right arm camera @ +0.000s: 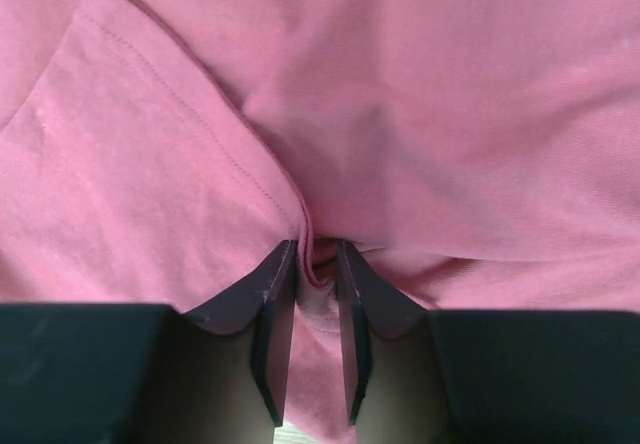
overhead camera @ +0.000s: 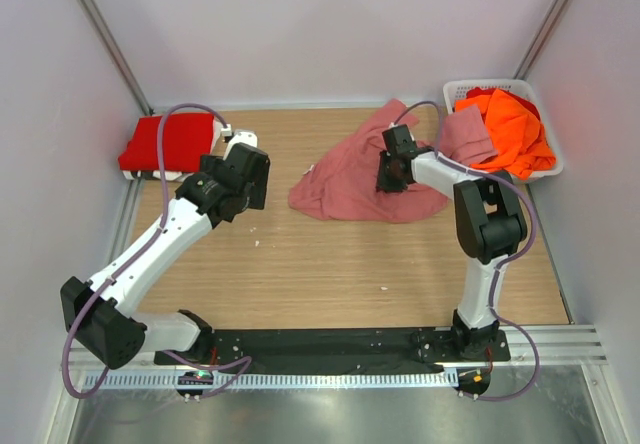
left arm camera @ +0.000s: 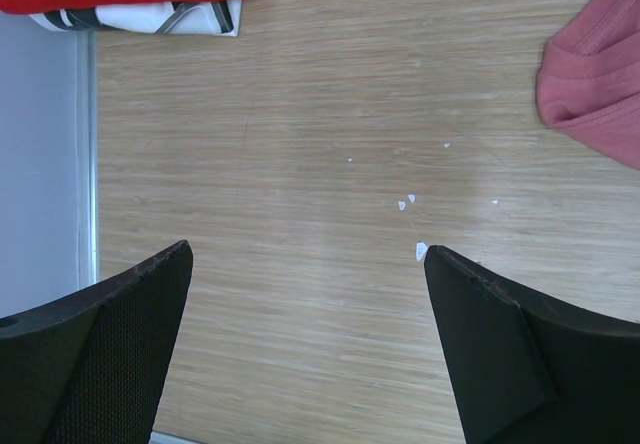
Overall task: Fold and stack the t-shirts
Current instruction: Flatten the tshirt out
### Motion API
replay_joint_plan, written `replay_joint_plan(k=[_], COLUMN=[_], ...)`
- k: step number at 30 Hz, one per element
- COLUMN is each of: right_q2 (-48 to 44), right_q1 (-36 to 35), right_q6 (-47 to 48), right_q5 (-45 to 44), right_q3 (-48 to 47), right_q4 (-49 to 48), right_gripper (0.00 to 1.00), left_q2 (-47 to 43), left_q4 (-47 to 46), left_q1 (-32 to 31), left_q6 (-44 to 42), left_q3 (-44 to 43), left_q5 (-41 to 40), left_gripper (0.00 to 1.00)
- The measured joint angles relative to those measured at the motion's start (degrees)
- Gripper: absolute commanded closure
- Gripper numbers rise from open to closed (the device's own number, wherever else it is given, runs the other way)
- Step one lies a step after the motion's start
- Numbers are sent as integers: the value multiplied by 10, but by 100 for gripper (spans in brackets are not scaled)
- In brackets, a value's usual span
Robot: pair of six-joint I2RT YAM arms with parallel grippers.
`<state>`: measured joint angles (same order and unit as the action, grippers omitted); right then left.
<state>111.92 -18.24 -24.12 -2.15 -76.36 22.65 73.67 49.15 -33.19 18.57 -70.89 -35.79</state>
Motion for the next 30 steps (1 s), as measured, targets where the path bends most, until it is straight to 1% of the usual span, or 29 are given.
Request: replay_joint_plan(k=[3,6,8,9,10,11,16,22,27,30], right_q2=[0,0,0,0,0,-1,-17,-68,-124,-136], right_q1=[-13,-30,-43,-51,-58,-69,-123,-206,-307,-365], right_q6=[0,1,1,1,1,2,0,-6,-26,-44], right_q5=[-15,-34,-46,-54,-60,-68,-86,-113,-145,-161], right_q3=[-10,-19,-19,-19,-19,-19,-17,4,43,69], right_q4=[9,23,28,32,36,40,57,66,65,64], right_gripper=[78,82,87,93,96,98,98,98,99,99], left_q2=[0,0,0,0,0,0,1,1,1,1], left_q4=[0,0,0,0,0,0,1,7,11,14], left_q1=[0,0,0,0,0,0,0,0,0,0], left_q6=[0,0,0,0,0,0,0,1,2,3], left_q3=[0,0,0,0,0,0,0,0,0,0], left_q5=[-3,-7,-9,-10,-11,-12,-21,-36,-46,-47], left_gripper=[2,2,2,2,2,2,2,2,1,1])
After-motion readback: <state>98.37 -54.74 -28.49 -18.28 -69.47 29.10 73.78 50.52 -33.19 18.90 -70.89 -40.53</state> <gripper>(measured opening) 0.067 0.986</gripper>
